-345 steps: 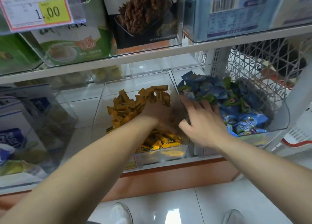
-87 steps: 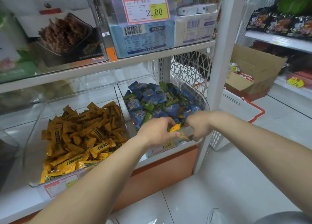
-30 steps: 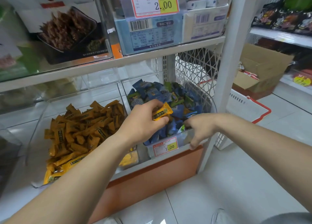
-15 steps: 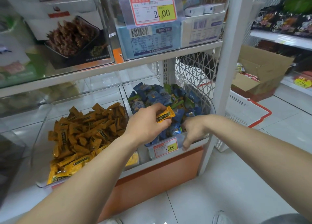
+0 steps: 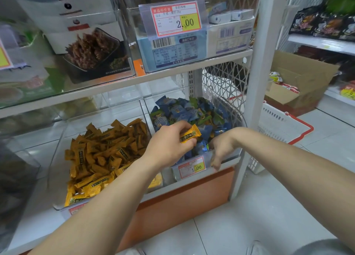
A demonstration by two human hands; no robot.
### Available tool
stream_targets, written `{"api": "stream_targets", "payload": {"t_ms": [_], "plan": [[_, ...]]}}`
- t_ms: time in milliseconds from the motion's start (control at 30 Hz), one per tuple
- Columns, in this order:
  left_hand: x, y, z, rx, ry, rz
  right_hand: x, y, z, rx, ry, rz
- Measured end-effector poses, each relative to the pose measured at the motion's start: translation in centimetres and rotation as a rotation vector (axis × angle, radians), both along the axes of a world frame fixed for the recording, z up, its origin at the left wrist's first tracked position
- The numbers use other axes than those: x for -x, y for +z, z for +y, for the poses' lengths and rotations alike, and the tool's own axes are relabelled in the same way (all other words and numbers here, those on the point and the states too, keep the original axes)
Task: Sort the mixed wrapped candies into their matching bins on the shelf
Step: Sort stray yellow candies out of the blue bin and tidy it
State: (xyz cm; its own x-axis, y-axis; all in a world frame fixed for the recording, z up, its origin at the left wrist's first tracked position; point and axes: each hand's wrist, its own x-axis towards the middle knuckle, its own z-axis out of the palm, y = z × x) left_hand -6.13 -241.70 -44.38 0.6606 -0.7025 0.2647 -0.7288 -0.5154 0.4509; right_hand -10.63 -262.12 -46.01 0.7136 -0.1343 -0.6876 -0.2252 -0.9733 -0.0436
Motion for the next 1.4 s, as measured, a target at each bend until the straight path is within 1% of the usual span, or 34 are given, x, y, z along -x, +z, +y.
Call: {"api": "stream_targets", "payload": {"t_ms": [167,267,433,567,667,767,967,1133,1233,1300,1367,1400], "plan": [[0.0,0.1,0.1,0.028,-0.018,0.015,-0.2,-0.3,0.1,-0.024,0.015,-0.014],[0.0,0.1,0.1,0.035,-0.027,0.017,-0.1,-0.4,-0.4,-0.071,-0.002,-0.074],[-0.3,0.3,0.2,0.062,-0.035,0.033,0.7,0.0,-0.9,-0.21,-0.004,-0.215],[-0.7,0.5,0.5,0.102,-0.044,0.059,1.5,0.8,-1.8,-0.364,0.015,-0.25],[-0.8,0.6,0.7,0.118,-0.053,0.074,2.2,1.1,-2.0,-0.452,0.053,-0.315],[-0.8,0.8,0.6,0.134,-0.057,0.092,3.0,1.4,-1.6,-0.533,0.024,-0.374],[-0.6,1.2,0.6,0.15,-0.052,0.136,3.9,2.1,-1.8,-0.519,0.032,-0.466],[-0.8,1.3,0.4,0.21,0.01,0.148,4.4,3.1,-2.4,-0.503,-0.143,-0.67],[-0.7,1.6,0.1,0.317,0.057,0.263,4.5,4.1,-2.6,-0.566,-0.335,-0.858],[-0.4,2.0,-0.3,0.43,0.085,0.401,4.3,4.5,-2.0,-0.745,-0.53,-0.976],[0.1,2.3,-0.8,0.586,0.102,0.601,4.0,4.9,-0.4,-0.992,-0.698,-1.03],[0.4,2.5,-1.1,0.666,0.114,0.706,3.7,4.9,0.5,-1.1,-0.75,-1.043]]}}
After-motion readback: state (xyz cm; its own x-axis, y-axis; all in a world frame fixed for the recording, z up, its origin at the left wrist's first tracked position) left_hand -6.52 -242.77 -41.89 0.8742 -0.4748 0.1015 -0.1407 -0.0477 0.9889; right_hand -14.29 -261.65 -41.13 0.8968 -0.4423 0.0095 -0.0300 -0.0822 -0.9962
